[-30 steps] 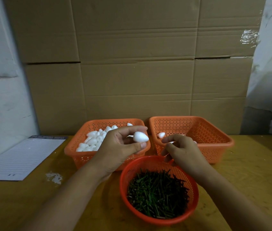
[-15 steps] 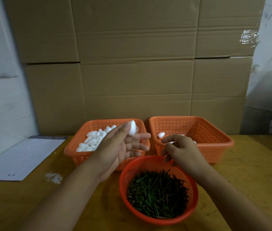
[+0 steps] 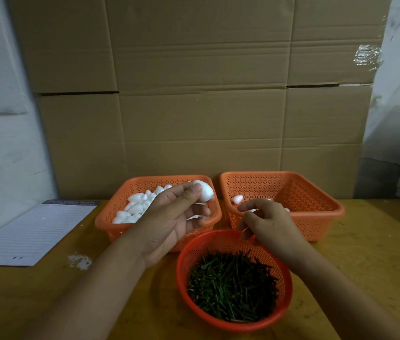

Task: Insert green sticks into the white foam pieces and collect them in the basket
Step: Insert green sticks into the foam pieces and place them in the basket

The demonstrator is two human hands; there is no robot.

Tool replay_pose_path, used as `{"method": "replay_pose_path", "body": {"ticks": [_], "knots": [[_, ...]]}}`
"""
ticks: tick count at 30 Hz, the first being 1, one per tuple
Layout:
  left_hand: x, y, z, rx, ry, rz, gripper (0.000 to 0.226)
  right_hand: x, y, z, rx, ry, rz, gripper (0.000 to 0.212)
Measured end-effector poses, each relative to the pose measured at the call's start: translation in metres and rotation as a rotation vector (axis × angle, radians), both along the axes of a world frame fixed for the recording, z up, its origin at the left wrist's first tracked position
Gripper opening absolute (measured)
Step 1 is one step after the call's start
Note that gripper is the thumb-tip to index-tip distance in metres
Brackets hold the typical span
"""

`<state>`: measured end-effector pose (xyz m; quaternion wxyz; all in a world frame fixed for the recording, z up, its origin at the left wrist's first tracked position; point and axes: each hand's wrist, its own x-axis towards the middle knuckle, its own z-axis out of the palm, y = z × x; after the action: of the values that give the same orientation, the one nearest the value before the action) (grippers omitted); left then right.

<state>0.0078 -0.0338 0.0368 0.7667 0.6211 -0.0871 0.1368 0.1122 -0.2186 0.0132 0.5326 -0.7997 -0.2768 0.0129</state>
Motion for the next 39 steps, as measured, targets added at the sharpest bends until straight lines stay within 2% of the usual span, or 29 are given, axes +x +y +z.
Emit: {"method": "replay_pose_path", "body": {"ticks": [9, 17, 21, 26, 29, 34, 39], "knots": [[-0.002, -0.003, 0.003, -0.053, 0.041, 0.034, 0.039, -0.004, 0.001, 0.0, -0.104, -0.001, 0.105, 0.016], [-0.003, -0.005, 0.004, -0.056, 0.047, 0.025, 0.025, -0.005, 0.002, -0.001, -0.182, -0.043, 0.137, 0.013], [-0.003, -0.004, 0.003, -0.034, 0.042, 0.028, 0.018, -0.002, 0.002, -0.005, -0.324, -0.128, 0.214, 0.012], [-0.004, -0.003, 0.002, -0.057, 0.046, 0.025, 0.024, -0.009, 0.004, -0.005, -0.61, -0.314, 0.4, 0.034], [-0.004, -0.004, 0.002, -0.049, 0.047, 0.03, 0.017, -0.012, 0.005, -0.005, -0.706, -0.351, 0.485, 0.037], [-0.005, -0.006, 0.003, -0.045, 0.05, 0.037, 0.024, -0.015, 0.005, -0.003, -0.681, -0.331, 0.431, 0.019], [-0.005, -0.004, 0.003, -0.032, 0.063, 0.036, 0.019, -0.012, 0.003, 0.001, -0.58, -0.386, 0.405, 0.015]]}}
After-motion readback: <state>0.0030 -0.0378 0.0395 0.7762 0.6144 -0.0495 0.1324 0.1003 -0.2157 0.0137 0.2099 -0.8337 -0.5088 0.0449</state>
